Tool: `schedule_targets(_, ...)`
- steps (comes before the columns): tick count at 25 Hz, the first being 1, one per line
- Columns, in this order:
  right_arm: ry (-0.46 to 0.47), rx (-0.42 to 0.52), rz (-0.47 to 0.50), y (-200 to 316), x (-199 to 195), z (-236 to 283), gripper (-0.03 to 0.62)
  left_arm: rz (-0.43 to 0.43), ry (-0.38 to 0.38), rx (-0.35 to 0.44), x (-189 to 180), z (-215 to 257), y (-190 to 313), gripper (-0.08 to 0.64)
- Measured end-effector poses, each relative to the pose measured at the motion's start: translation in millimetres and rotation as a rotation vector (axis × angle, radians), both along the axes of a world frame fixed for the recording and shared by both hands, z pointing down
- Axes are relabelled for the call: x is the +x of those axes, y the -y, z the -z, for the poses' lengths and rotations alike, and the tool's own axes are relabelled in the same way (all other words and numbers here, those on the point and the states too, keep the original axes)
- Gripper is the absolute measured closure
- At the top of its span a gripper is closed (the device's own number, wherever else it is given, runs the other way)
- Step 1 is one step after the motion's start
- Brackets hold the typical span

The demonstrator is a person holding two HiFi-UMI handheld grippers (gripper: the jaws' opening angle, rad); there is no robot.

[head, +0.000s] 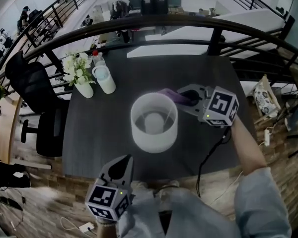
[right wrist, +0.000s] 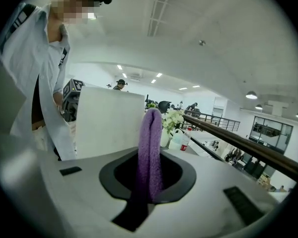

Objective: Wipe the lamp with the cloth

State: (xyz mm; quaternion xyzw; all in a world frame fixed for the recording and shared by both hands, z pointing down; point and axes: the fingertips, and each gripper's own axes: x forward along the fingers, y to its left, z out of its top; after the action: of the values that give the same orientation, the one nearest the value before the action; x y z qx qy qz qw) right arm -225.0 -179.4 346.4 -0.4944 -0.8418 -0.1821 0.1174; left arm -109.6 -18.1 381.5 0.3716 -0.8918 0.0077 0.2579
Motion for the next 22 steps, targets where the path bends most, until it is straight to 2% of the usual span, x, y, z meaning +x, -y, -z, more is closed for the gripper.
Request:
schedule_targets(11, -0.075, -0.077, -0.253, 22.1, 23.2, -59.6, 0.541, -0.093, 0.010, -0.018, 0.9, 4.5, -3.9, 0.557)
schedule_targets(22, -0.172, -0.069, -0.599, 29.0, 51.0, -152.1, 0.541, -0.173, 0.005, -0.031, -1.4, -5.3, -21.5, 0.558)
